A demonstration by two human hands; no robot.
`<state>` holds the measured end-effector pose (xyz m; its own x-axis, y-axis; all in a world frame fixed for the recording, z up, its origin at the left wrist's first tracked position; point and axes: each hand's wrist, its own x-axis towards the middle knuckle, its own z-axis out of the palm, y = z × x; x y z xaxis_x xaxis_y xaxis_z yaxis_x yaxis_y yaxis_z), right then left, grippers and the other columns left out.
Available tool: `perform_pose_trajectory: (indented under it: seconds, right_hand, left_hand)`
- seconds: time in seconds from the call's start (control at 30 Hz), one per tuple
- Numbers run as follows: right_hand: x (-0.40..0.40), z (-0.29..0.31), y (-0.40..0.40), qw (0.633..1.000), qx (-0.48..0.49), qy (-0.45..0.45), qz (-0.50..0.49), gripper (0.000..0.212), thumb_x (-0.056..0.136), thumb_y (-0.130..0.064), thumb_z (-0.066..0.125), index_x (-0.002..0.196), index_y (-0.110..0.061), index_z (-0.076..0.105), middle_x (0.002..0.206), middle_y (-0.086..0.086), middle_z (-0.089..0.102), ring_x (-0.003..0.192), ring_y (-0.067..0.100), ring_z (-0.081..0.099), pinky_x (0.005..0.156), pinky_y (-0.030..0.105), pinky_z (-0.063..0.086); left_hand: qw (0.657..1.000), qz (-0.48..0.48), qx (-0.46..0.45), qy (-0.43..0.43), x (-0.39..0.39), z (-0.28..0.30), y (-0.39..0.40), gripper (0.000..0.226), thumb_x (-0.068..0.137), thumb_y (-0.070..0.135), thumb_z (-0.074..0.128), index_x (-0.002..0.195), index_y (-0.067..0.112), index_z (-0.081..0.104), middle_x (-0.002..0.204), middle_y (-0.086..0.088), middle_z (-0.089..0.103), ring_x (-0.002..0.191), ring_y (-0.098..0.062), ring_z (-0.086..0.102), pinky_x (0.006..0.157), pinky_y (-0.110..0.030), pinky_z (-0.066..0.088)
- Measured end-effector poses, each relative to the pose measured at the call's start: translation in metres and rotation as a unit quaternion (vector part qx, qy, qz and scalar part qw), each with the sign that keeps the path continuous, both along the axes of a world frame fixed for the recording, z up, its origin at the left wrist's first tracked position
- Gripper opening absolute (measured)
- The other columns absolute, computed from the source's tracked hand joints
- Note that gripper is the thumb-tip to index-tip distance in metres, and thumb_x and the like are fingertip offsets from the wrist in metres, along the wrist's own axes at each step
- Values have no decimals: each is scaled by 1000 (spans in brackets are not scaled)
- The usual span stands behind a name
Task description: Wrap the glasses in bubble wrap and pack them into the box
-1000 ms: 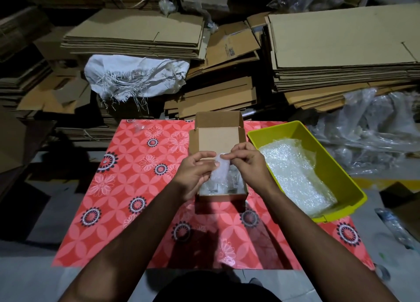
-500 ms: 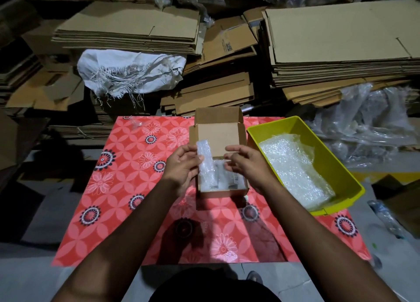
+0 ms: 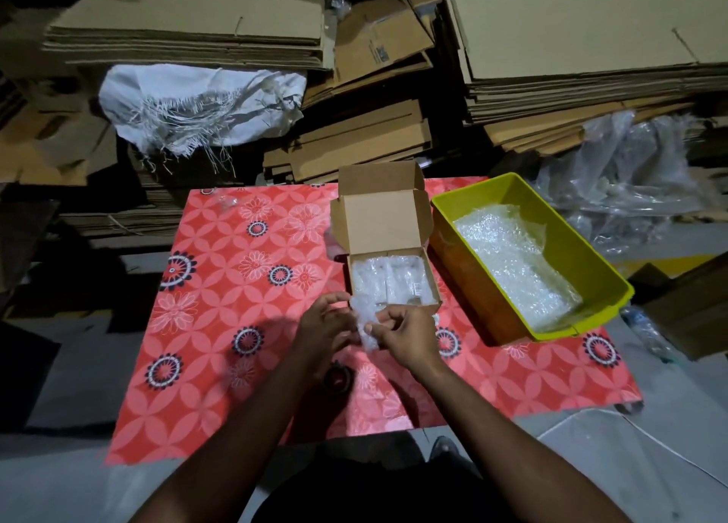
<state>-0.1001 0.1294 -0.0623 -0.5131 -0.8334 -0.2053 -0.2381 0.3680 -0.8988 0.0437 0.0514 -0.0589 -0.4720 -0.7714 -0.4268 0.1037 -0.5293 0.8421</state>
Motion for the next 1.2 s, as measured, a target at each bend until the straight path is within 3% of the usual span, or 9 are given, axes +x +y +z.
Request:
perform_pose_trajectory:
  seconds: [0.2, 0.37, 0.43, 0.53, 0.67, 0.77, 0.87, 1.0, 1.2]
  right_hand:
    - [8, -6, 17, 999, 20, -3, 36, 11, 80, -20, 83, 83, -13, 76, 69, 1, 73, 66, 18, 71, 65, 40, 61]
    - [-20, -2, 19, 990, 41, -112, 73, 21, 82, -13, 82, 89, 1, 69, 64, 3, 61, 58, 16, 59, 57, 32, 52]
    - [-32, -4, 21, 990, 56, -95, 89, 20, 79, -8, 84, 90, 0, 69, 67, 10, 63, 60, 21, 63, 60, 36, 54]
    - [-51, -5, 22, 995, 62, -12, 75, 17, 77, -5, 84, 81, -12, 69, 64, 0, 63, 54, 3, 61, 53, 21, 51]
    - [-85, -10, 27, 998, 62, 5, -33, 15, 81, -4, 81, 83, -7, 65, 63, 2, 63, 45, -1, 61, 47, 21, 53]
    - [-103, -16, 31, 994, 74, 61, -56, 21, 80, -22, 82, 78, -23, 62, 62, -1, 70, 49, 12, 69, 58, 40, 60]
    - [-110, -16, 31, 993, 73, 79, -51, 22, 79, -26, 82, 76, -25, 60, 65, -4, 70, 54, 13, 70, 63, 41, 62]
    - [-111, -10, 37, 988, 67, 126, -53, 20, 79, -23, 82, 78, -20, 62, 64, -7, 65, 56, -3, 58, 60, 4, 40]
    - [-111, -15, 57, 984, 82, 141, -69, 20, 78, -24, 82, 78, -18, 63, 64, -8, 64, 56, 2, 59, 58, 20, 42]
  left_hand:
    - [999, -32, -22, -35, 6, -21, 3, 21, 89, -8, 64, 99, 10, 67, 76, 2, 65, 77, -20, 63, 66, -28, 57]
    - [998, -49, -7, -25, -7, -24, 7, 24, 91, -10, 60, 110, 4, 64, 95, -13, 63, 89, -25, 66, 71, -29, 59]
    - [997, -56, -18, -40, -15, -27, 11, 27, 89, -12, 61, 113, 1, 63, 99, -19, 61, 89, -26, 65, 70, -28, 59]
    - [990, -62, -84, -97, -28, -22, 11, 25, 87, -9, 67, 104, 9, 67, 92, -8, 68, 81, -18, 68, 65, -21, 56]
    - [886, -69, -346, -299, -52, -13, -11, 18, 92, 8, 65, 104, 20, 72, 98, 10, 71, 87, -1, 65, 75, -13, 49]
    - [765, -182, -506, -355, -84, -22, -29, 28, 90, 9, 60, 115, 15, 70, 111, -4, 69, 105, -22, 59, 92, -39, 49]
    - [646, -281, -563, -432, -110, -35, -37, 43, 88, 9, 60, 130, 15, 61, 119, -9, 63, 110, -29, 52, 90, -45, 50]
    - [670, -266, -522, -456, -120, -35, -44, 59, 76, 36, 82, 125, 18, 56, 117, -2, 60, 114, -24, 49, 95, -41, 45]
    - [628, -266, -539, -495, -127, -37, -47, 84, 63, 52, 87, 133, 33, 44, 106, 2, 60, 108, -22, 50, 81, -39, 50]
